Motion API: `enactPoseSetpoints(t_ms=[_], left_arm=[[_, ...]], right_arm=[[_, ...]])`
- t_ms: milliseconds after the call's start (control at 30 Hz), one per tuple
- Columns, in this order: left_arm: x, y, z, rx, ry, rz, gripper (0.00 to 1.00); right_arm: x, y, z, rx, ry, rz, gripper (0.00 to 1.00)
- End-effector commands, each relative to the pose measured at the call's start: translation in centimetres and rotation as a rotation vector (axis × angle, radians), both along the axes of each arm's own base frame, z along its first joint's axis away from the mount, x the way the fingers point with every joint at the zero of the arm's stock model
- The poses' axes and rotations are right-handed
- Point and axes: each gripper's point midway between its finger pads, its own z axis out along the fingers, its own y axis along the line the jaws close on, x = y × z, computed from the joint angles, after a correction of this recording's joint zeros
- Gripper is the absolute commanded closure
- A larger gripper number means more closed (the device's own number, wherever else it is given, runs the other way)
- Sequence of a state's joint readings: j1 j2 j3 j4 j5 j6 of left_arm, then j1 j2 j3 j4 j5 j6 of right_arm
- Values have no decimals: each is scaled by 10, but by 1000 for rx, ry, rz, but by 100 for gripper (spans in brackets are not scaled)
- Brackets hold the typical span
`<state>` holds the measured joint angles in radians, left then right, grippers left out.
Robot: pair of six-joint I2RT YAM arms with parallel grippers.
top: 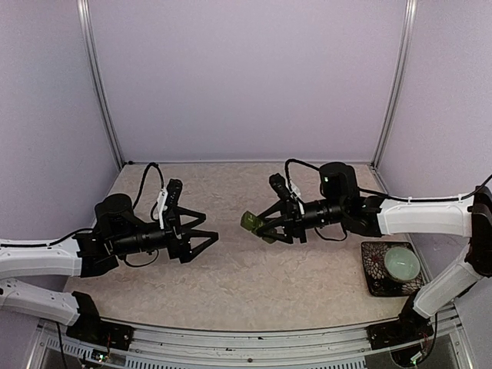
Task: Sort the pills into containers
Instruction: Pass from the right arm to the left
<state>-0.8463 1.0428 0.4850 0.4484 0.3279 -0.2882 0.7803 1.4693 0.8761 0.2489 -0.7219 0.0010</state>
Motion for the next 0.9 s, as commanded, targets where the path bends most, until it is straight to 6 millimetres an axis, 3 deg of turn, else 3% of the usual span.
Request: enactPoseSetpoints(t_ms=[0, 367, 600, 800, 867], left_arm=[[-12, -8, 7, -7, -100, -87, 1], [-26, -39, -1, 54, -109, -211, 1], [-28, -46, 2, 42, -113, -230, 3], [-31, -52, 0, 44, -101, -268, 12], [-33, -54, 1, 43, -101, -280, 21]], right_arm=[[-23, 5, 13, -16, -5, 98, 56], [-50, 18, 18, -33, 3, 200, 57], [-60, 25, 14, -53, 8, 234, 57], [-67, 30, 13, -57, 14, 259, 58], [-67, 32, 11, -58, 18, 262, 57]])
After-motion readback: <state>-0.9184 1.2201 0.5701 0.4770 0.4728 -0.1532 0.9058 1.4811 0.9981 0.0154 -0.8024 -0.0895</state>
